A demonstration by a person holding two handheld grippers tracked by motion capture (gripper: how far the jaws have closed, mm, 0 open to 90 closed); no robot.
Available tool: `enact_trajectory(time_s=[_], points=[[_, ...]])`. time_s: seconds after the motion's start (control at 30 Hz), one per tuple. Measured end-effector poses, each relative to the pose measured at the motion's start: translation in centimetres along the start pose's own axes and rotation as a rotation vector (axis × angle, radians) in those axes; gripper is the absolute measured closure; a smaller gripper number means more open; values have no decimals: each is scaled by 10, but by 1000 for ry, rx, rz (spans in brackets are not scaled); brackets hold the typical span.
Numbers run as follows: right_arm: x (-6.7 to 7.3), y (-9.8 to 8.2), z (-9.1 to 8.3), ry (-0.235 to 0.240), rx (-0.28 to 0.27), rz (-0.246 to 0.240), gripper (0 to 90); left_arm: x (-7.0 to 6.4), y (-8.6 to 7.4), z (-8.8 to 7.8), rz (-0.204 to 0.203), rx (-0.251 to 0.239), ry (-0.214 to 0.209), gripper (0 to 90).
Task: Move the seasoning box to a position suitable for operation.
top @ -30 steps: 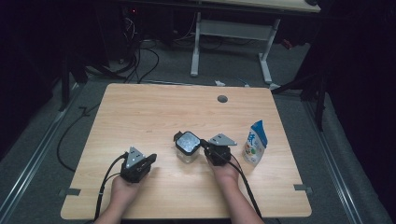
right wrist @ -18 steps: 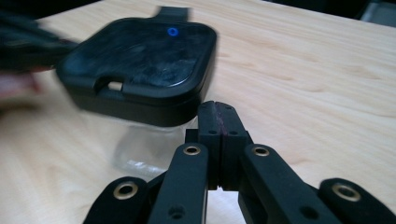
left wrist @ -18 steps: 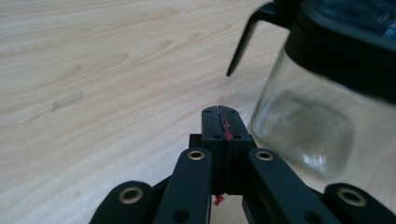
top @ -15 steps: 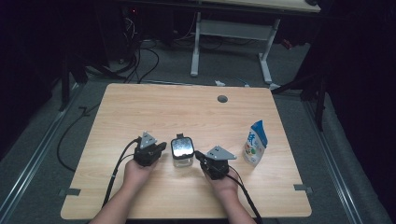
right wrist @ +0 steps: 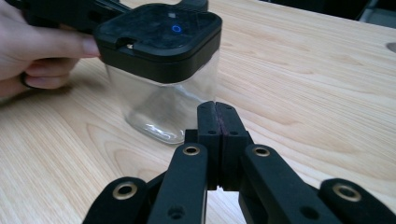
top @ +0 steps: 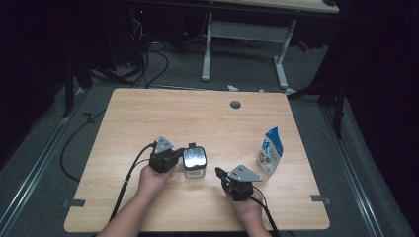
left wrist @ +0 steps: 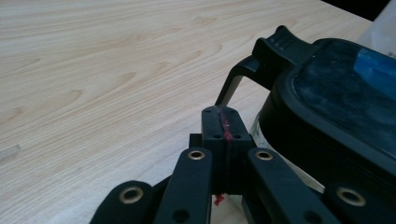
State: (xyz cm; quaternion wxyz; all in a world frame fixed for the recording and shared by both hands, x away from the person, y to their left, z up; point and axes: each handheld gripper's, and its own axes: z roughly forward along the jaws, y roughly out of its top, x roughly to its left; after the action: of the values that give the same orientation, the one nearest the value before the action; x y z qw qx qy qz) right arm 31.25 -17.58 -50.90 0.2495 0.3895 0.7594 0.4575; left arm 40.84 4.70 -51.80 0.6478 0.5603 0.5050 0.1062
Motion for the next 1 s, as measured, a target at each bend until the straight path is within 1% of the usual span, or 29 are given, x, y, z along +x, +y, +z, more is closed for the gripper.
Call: enact_trajectory(time_s=[0.03, 0.07, 0.1, 0.13, 0.23, 0.3, 0.33, 0.37, 0.43, 0.53, 0.63, 0.7, 0.73, 0.77, 0.83, 0.87, 0.9, 0.93, 0.97, 1.0], points=[[-1, -1, -2, -8, 0, 0, 896, -4, -2, -1, 2, 3, -7, 900], [-2, -2, -5, -15, 0, 0, 896, -4, -2, -1, 2, 3, -7, 900], [-4, -3, -8, -21, -1, 0, 896, -8, -4, -2, 7, 6, -15, 900], [-5, -4, -10, -27, -2, 6, 896, -17, -9, -5, 16, 15, -33, 900], [-9, -7, -19, -49, -6, 9, 895, -30, -18, -8, 29, 28, -57, 900], [-12, -9, -23, -62, -7, 19, 894, -37, -23, -9, 35, 33, -68, 900], [-12, -9, -23, -62, -7, 19, 894, -37, -23, -9, 35, 33, -68, 900], [-15, -12, -27, -69, -5, 28, 894, -40, -27, -10, 37, 37, -69, 900], [-17, -15, -30, -71, -4, 34, 894, -41, -29, -11, 26, 44, -67, 900], [-18, -19, -32, -70, 11, 47, 895, -42, -31, -14, 28, 51, -71, 900], [-16, -21, -32, -63, 22, 55, 895, -43, -32, -16, 27, 50, -73, 900], [-11, -22, -33, -53, 31, 57, 896, -44, -32, -18, 23, 44, -75, 900], [-6, -23, -34, -46, 40, 49, 896, -42, -32, -19, 34, 40, -65, 900], [-5, -23, -34, -44, 42, 44, 896, -41, -32, -20, 45, 43, -55, 900], [-3, -24, -35, -39, 42, 45, 897, -39, -31, -20, 41, 37, -47, 900], [2, -25, -34, -25, 49, 37, 897, -33, -29, -22, 37, 34, -33, 900], [5, -25, -33, -22, 56, 29, 897, -33, -29, -22, 37, 34, -33, 900], [5, -25, -33, -22, 56, 29, 897, -30, -27, -23, 37, 28, -26, 900], [9, -25, -30, -9, 64, 20, 898, -27, -25, -25, 37, 24, -18, 899], [11, -25, -29, -5, 65, 15, 898, -22, -21, -30, 37, 14, -9, 900]])
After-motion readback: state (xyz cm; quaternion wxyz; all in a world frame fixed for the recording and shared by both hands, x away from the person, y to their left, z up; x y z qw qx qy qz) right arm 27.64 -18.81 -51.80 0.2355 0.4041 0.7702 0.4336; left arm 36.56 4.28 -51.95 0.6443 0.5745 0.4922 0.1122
